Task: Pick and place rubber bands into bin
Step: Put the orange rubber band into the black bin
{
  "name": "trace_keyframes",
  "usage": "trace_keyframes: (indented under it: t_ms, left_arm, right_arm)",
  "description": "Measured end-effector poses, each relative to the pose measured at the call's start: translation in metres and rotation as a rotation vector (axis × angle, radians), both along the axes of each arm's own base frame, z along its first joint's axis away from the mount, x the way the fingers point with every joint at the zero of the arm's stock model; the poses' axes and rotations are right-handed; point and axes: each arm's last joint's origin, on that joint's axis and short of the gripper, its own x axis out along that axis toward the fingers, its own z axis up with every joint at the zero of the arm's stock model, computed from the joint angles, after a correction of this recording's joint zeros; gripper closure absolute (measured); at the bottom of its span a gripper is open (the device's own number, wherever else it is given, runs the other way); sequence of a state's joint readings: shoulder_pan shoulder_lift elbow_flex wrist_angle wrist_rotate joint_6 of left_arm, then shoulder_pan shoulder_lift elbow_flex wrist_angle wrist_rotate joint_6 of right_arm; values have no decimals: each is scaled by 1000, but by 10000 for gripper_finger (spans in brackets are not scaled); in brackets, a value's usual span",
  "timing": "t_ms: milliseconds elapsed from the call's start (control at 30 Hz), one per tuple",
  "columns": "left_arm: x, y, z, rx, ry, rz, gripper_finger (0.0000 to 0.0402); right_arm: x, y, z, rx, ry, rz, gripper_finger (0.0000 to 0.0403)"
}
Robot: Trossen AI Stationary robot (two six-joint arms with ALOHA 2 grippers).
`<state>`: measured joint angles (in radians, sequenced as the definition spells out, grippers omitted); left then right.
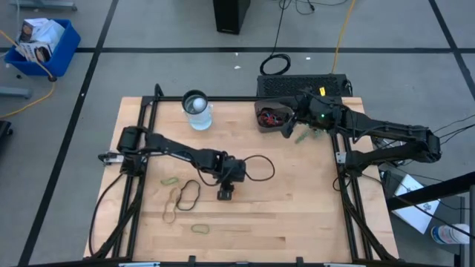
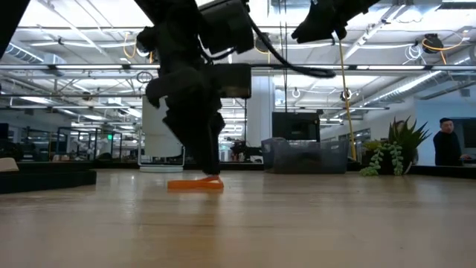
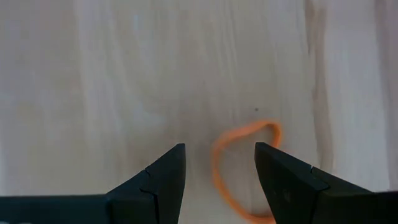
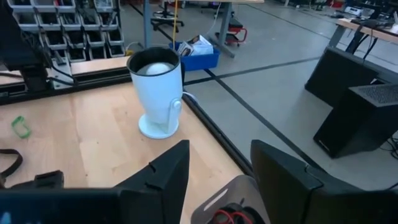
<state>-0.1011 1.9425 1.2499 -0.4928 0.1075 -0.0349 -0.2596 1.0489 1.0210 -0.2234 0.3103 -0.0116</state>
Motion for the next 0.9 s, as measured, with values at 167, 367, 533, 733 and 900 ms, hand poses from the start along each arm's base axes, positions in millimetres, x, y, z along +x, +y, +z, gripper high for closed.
trace_keyframes:
  t_ms: [167, 367, 533, 733, 900]
  left_arm:
    - [1, 0, -11, -5, 35, 12, 202]
    - [2, 0, -11, -7, 38, 22, 243]
    - [1, 0, -11, -3, 37, 27, 319]
    - [1, 0, -11, 7, 33, 9, 393]
    - [0, 0, -7, -2, 33, 20, 396]
  right_arm:
    - [0, 0, -1, 2, 7, 0, 238]
    - [0, 0, -2, 4, 17, 0, 238]
    - [0, 0, -2, 5, 18, 0, 238]
    - [-1, 0, -4, 12, 46, -1, 240]
    - [-3, 1, -8, 22, 85, -1, 237]
